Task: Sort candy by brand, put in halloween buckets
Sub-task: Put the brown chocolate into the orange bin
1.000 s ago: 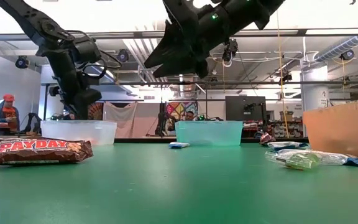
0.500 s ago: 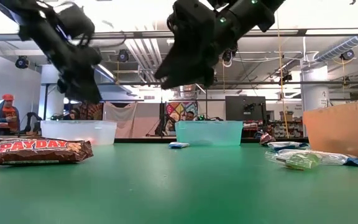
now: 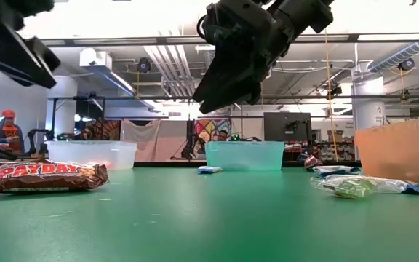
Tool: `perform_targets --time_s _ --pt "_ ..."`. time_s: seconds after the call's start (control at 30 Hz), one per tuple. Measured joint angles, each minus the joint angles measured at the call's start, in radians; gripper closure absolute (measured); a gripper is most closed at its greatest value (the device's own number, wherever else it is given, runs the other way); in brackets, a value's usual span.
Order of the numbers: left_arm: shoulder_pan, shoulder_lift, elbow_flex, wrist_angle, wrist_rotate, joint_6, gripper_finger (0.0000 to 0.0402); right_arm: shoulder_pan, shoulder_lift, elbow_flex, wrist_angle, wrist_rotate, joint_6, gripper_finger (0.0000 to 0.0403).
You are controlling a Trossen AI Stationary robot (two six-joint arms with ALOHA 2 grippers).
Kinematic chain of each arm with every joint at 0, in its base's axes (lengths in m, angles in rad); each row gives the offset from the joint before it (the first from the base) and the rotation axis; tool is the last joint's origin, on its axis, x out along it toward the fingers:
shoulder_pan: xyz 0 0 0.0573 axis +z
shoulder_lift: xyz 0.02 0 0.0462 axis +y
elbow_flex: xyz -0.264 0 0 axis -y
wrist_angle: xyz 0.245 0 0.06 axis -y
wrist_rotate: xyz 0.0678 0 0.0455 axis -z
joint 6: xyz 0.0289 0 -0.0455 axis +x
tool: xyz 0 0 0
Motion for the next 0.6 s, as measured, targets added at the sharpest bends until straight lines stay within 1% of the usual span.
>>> perform_targets --time_s 0.07,0.13,0.23,0.4,0.6 --pt "-0.061 0.048 0.000 0.042 -0.066 -0.020 0.0296 0.002 0.000 0.000 0.000 0.000 0.000 0.0216" --pt "-0.081 0.099 0.000 0.100 -0.074 -0.024 0.0296 0.002 0.000 0.000 0.001 0.001 -0.003 0.0216" --pt "-0.076 0.190 0.000 0.179 -0.076 -0.024 0.0296 0.002 0.000 0.000 0.002 0.001 -0.004 0.0216" --pt "-0.055 0.317 0.000 0.196 -0.076 -0.071 0.0296 0.002 0.000 0.000 0.002 0.001 -0.006 0.0216" --pt "-0.048 0.384 0.000 0.275 -0.075 -0.066 0.0296 0.002 0.000 0.000 0.002 0.001 -0.013 0.0216"
